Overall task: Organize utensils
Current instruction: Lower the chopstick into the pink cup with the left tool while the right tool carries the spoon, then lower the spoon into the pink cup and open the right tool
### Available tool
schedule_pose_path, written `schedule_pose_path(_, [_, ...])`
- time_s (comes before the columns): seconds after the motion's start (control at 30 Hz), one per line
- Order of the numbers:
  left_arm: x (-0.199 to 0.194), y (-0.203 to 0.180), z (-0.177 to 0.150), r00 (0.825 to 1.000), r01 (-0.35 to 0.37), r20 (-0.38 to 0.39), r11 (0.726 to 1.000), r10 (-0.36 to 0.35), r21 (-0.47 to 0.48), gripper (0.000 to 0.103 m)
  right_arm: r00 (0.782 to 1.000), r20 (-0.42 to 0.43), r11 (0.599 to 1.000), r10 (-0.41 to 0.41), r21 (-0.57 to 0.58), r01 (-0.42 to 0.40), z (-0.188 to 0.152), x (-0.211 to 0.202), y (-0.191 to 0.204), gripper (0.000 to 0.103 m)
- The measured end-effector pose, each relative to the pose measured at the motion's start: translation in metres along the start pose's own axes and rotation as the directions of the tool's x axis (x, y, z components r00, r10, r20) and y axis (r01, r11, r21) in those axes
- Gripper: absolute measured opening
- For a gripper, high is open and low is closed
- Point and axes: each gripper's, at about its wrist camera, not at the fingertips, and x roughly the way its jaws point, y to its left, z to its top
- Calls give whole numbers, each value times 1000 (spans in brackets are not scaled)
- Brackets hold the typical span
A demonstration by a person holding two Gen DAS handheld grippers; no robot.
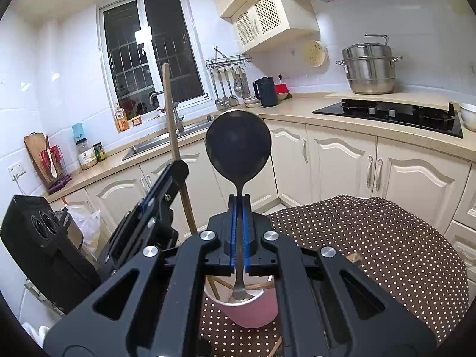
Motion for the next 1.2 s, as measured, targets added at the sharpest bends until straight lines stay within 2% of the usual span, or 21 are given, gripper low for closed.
schedule_pose_path(0.33, [-14,2,-11,994,16,-113,999,-11,38,8,999,-26,999,-37,-2,37,-17,1,-1,4])
schedule_pose_path(0.4, [-14,2,-11,989,21,-147,999,-15,37,30,999,-30,999,-43,4,43,-20,1,-2,4])
schedule_pose_path(0.57, [-19,7,-8,984,26,-176,999,-21,30,34,998,-22,998,-59,5,60,-23,-1,1,4])
schedule_pose_path(0.7, [-26,13,2,979,23,-202,1000,-19,18,50,997,-24,998,-67,8,67,-24,-2,3,4])
schedule_pose_path(0.8, [-33,14,10,978,6,-209,999,2,40,56,997,-28,997,-74,8,74,-27,-1,5,4])
schedule_pose_path(0.9, [-35,13,14,970,-27,-238,994,51,101,62,996,-38,997,-81,11,82,-29,2,8,4])
schedule_pose_path(1.0, [-39,11,14,956,-53,-277,984,99,167,64,995,-54,996,-89,16,90,-33,4,10,4])
schedule_pose_path(1.1, [-43,9,13,951,-73,-279,972,136,223,65,993,-65,995,-95,20,96,-37,5,10,4])
schedule_pose_path(1.2, [-45,11,15,945,-76,-293,969,146,237,68,991,-79,994,-107,21,109,-43,5,13,5])
